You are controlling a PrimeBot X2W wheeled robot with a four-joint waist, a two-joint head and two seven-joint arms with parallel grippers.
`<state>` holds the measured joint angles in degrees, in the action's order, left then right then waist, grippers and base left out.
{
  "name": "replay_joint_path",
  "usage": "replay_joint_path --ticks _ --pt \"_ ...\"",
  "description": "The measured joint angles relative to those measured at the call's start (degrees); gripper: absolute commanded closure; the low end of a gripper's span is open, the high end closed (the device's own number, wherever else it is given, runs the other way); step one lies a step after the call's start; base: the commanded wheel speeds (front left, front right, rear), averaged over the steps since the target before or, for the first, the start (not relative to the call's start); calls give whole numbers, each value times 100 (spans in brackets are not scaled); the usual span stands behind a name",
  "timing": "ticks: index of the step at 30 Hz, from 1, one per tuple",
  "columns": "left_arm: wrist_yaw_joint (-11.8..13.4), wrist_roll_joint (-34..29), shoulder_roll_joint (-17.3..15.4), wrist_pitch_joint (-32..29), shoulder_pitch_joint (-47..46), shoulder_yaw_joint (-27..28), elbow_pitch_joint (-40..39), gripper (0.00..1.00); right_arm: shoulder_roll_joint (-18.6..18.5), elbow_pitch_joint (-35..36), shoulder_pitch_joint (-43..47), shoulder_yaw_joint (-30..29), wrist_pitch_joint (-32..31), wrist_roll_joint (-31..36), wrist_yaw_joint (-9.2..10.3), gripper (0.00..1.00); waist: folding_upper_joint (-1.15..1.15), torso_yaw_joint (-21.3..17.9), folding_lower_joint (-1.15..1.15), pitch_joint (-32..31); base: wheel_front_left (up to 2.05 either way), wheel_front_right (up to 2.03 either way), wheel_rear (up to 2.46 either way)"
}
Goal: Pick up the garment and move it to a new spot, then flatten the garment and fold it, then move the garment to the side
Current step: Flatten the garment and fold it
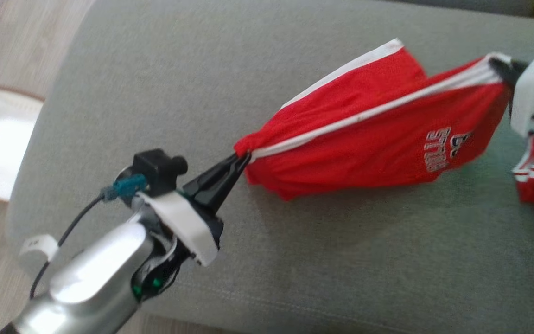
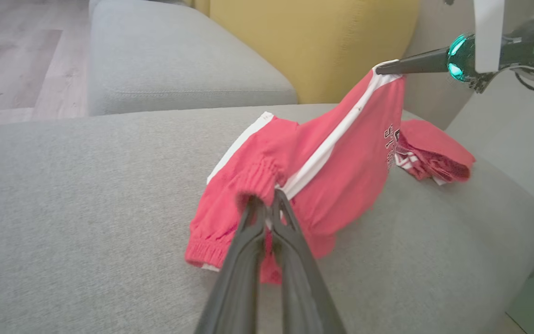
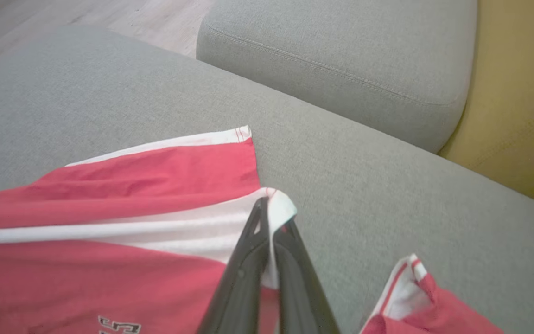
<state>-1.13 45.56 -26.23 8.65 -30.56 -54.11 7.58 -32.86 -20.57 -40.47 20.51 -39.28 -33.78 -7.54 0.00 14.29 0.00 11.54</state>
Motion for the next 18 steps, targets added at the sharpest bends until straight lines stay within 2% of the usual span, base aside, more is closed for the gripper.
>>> replay_joint_path --ticks 9,17,18 --pt "-292 7 631 164 -766 89 914 100 -36 -704 -1315 587 -186 375 0 100 0 481 0 700 0 0 0" --pt "-499 -1 1033 312 -1245 49 1701 100 -63 -1337 -2057 1101 -45 512 0 100 0 802 0 1186 0 0 0" --pt "-500 -1 1063 314 -1274 33 1782 49 -67 -1392 -2115 1199 16 557 0 36 0 830 1 1226 0 0 0"
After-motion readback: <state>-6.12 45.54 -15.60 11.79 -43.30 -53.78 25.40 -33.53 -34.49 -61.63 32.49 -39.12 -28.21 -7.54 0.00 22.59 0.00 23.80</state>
